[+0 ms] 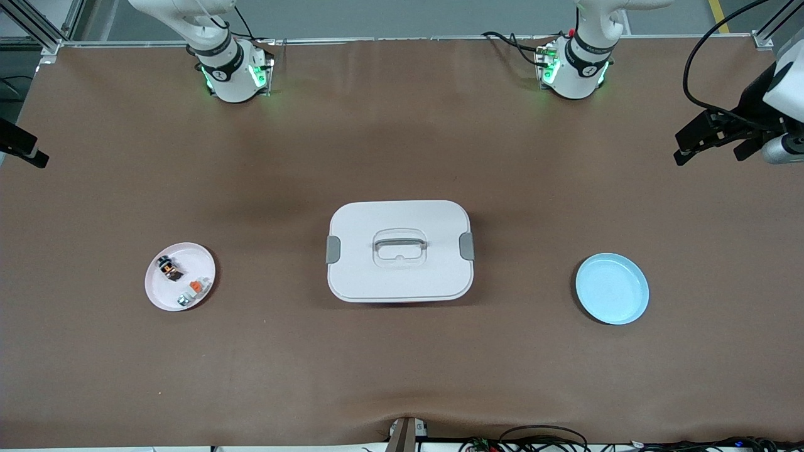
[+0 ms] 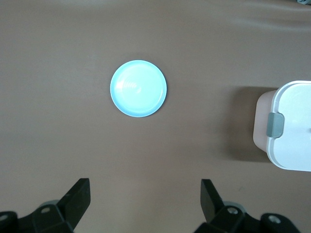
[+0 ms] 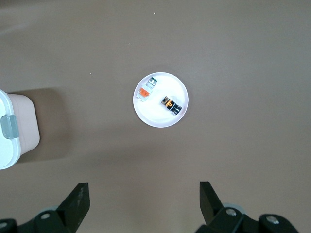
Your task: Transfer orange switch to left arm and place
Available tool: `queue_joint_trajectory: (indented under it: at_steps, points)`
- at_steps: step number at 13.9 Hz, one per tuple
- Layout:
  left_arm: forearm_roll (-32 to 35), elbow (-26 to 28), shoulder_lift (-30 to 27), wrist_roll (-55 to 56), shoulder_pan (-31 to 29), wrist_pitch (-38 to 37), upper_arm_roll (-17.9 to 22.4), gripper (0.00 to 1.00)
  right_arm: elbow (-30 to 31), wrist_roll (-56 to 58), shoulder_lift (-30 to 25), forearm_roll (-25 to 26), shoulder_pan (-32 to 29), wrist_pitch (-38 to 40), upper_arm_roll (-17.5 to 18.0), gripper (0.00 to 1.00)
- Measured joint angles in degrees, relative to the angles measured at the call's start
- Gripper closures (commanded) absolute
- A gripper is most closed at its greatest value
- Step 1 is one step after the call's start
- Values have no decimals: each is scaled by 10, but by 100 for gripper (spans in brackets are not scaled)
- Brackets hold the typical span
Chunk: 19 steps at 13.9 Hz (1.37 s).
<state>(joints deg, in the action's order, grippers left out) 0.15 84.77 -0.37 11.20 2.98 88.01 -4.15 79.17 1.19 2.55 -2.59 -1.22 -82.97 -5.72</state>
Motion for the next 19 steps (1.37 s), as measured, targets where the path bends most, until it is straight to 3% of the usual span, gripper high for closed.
queue_joint_trajectory:
  at_steps: [19]
  points:
    - [0,0,0,0,2,-14,-3,0,3,-12,0,3,-21,0,-3,0]
